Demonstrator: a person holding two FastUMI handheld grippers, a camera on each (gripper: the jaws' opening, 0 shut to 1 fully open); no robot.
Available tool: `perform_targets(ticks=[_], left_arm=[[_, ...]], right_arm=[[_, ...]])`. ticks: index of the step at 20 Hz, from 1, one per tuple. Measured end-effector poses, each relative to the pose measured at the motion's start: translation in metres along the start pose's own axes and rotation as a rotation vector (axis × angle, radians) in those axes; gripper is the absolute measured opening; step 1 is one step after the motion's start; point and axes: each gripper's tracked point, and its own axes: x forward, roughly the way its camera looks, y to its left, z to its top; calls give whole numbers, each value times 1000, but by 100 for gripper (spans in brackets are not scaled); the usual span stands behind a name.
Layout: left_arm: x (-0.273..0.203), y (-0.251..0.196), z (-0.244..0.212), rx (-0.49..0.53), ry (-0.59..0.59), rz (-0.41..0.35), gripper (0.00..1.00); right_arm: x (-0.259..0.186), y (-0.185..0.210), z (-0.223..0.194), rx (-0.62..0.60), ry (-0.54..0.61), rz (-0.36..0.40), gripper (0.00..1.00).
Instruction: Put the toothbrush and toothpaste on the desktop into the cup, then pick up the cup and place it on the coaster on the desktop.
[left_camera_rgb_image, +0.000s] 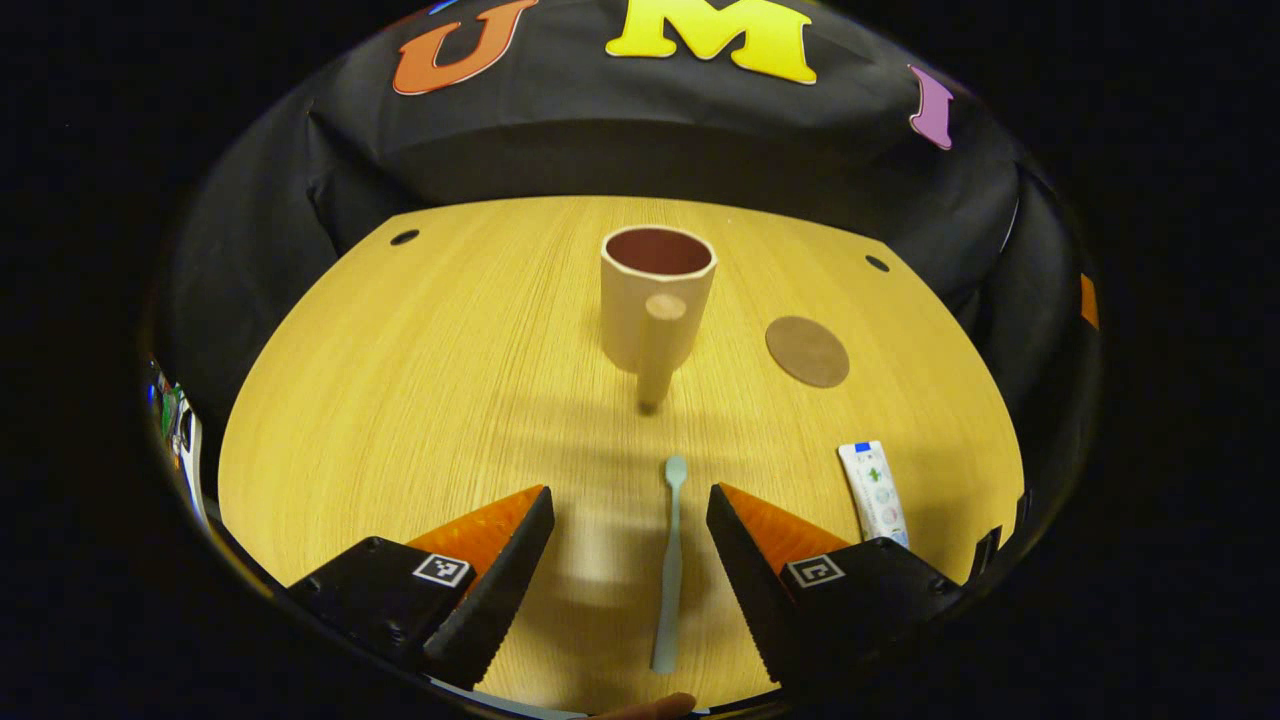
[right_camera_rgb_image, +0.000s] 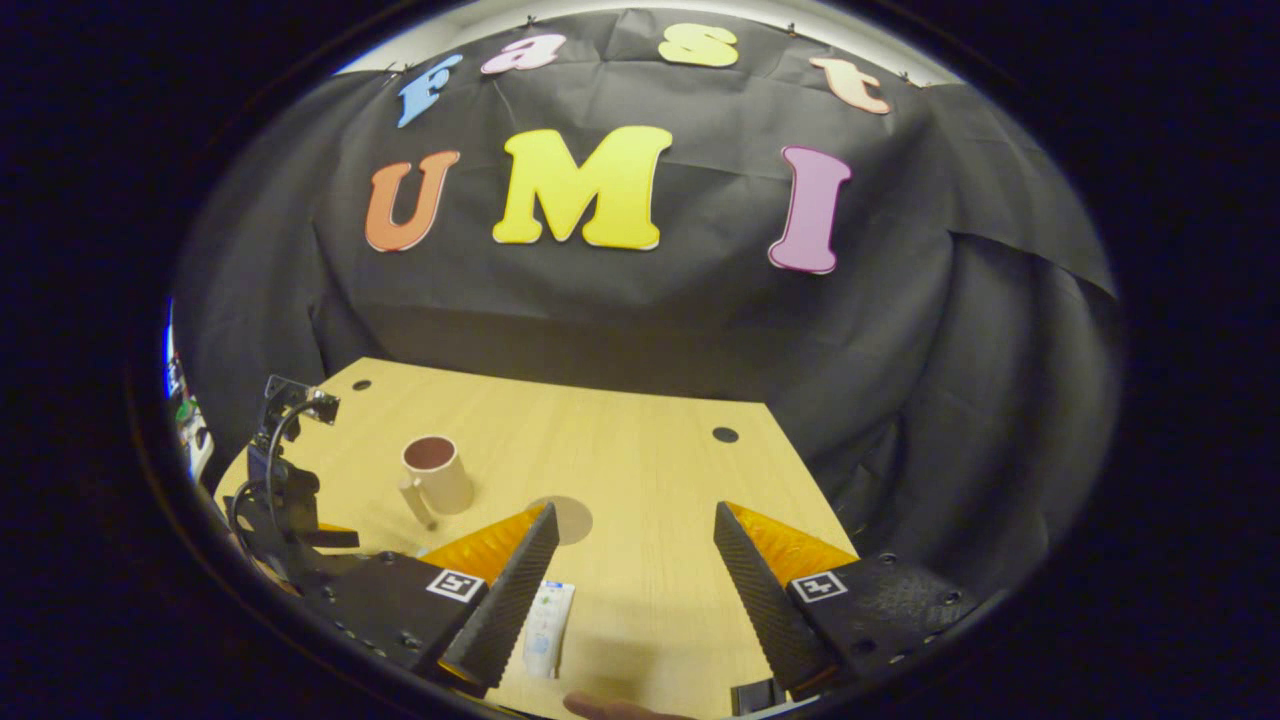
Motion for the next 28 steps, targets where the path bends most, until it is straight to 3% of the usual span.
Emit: perform_targets(ticks=[7, 10, 12, 14, 18, 19, 20, 22, 28], left_arm=[[12, -3, -30, 27, 138, 56, 97], [16, -8, -32, 18, 167, 51, 82], [18, -7, -29, 15, 173, 52, 81], [19, -9, -28, 16, 179, 54, 64], [19, -13, -29, 24, 197, 53, 45], [19, -14, -28, 33, 198, 49, 47], [18, -15, -29, 38, 197, 47, 35], [19, -16, -30, 38, 197, 41, 26], [16, -13, -32, 31, 175, 3, 12]], right_arm=[[12, 6, -28, -41, 89, 41, 95], [15, 10, -33, -46, 110, 53, 95], [18, 10, -36, -54, 123, 58, 95], [20, 12, -37, -54, 132, 63, 95], [24, 14, -37, -62, 142, 67, 95], [25, 16, -40, -65, 148, 70, 95], [26, 17, -40, -69, 156, 73, 95], [26, 20, -45, -75, 171, 81, 95], [29, 28, -63, -87, 234, 99, 95]])
